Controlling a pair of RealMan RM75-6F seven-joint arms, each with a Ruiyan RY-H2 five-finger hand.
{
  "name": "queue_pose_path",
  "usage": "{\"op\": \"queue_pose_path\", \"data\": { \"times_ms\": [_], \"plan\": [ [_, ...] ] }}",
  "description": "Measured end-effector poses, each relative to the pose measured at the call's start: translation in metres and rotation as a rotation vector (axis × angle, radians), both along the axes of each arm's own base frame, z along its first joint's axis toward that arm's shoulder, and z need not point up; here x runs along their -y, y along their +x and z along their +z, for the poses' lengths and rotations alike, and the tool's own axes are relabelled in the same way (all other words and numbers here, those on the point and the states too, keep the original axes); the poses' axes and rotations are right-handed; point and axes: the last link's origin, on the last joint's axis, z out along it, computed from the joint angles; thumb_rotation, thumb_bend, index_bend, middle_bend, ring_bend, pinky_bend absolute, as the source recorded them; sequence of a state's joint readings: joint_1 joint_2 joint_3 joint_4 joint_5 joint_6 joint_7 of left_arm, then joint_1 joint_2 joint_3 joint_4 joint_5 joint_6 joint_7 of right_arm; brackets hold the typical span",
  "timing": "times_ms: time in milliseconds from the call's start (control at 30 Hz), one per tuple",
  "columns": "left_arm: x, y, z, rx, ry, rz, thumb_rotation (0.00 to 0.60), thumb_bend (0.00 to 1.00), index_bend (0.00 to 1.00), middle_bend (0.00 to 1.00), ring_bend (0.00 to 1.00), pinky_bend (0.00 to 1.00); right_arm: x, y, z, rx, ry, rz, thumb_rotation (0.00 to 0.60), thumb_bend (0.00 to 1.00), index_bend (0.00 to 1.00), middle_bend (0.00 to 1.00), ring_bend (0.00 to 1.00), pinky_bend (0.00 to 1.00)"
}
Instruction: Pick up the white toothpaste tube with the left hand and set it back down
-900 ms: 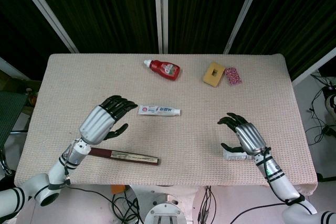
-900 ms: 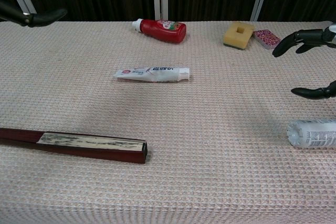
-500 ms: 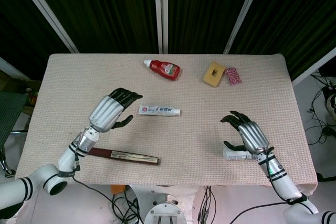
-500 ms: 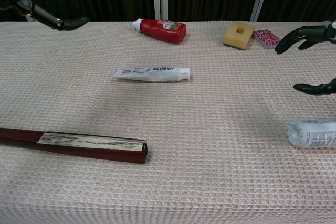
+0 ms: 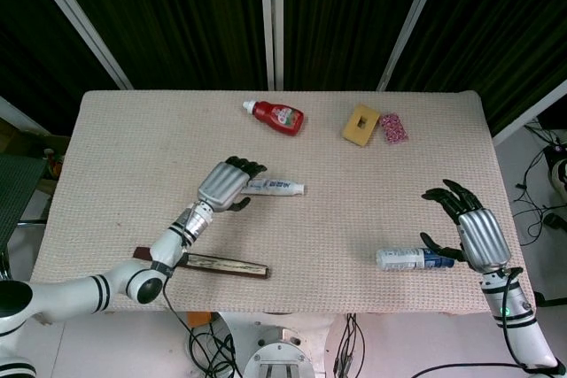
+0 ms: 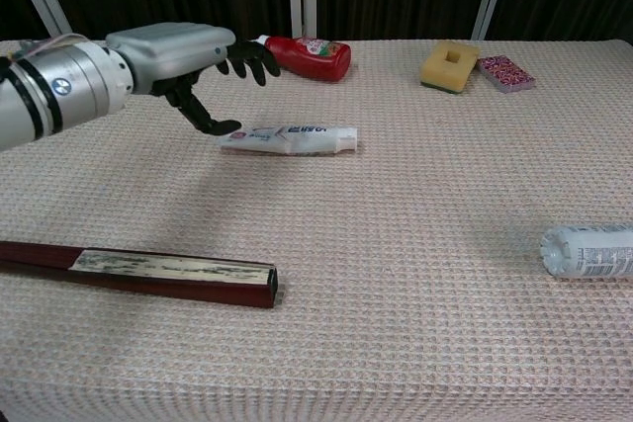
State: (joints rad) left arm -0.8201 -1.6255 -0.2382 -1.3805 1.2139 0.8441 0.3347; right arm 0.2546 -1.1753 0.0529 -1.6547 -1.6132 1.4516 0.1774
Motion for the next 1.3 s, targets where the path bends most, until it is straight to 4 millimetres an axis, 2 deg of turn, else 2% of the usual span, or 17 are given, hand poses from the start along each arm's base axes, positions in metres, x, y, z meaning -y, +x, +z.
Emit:
{"op": "queue_pose_path", "data": {
  "times_ms": [133, 300, 500, 733, 867, 1100, 1300],
  "plan": [
    [-0.003, 0.013, -0.028, -0.070, 0.006, -0.016, 0.545, 0.32, 0.20, 0.21, 0.20, 0.22, 0.002, 0.001, -0.003, 0.004, 0.011, 0.003, 0.600, 0.23, 0.29, 0.28, 0.09, 0.23],
    [-0.008, 0.019, -0.055, -0.156, 0.038, -0.002, 0.545, 0.32, 0.23, 0.21, 0.20, 0.22, 0.004, 0.000, -0.007, 0.002, 0.022, 0.002, 0.600, 0.23, 0.29, 0.28, 0.09, 0.23],
    [-0.014, 0.025, -0.073, -0.193, 0.077, 0.039, 0.555, 0.32, 0.29, 0.23, 0.20, 0.23, 0.005, -0.002, -0.010, -0.001, 0.030, -0.008, 0.600, 0.23, 0.29, 0.28, 0.09, 0.23],
    [-0.015, 0.028, -0.079, -0.199, 0.096, 0.041, 0.553, 0.33, 0.30, 0.26, 0.23, 0.25, 0.005, -0.006, -0.012, 0.001, 0.035, -0.022, 0.600, 0.23, 0.29, 0.28, 0.09, 0.23],
    [-0.017, 0.026, -0.081, -0.207, 0.104, 0.033, 0.555, 0.38, 0.34, 0.30, 0.26, 0.27, 0.004, -0.007, -0.012, 0.001, 0.036, -0.029, 0.600, 0.23, 0.29, 0.28, 0.09, 0.23],
    [-0.019, 0.020, -0.081, -0.208, 0.130, -0.008, 0.568, 0.53, 0.42, 0.44, 0.38, 0.38, 0.003, -0.008, -0.013, 0.001, 0.040, -0.036, 0.600, 0.23, 0.29, 0.28, 0.09, 0.23],
    [-0.022, 0.012, -0.077, -0.183, 0.124, -0.029, 0.573, 0.58, 0.46, 0.54, 0.46, 0.48, 0.002, -0.007, -0.013, 0.000, 0.042, -0.037, 0.600, 0.23, 0.29, 0.28, 0.09, 0.23]
  ]
}}
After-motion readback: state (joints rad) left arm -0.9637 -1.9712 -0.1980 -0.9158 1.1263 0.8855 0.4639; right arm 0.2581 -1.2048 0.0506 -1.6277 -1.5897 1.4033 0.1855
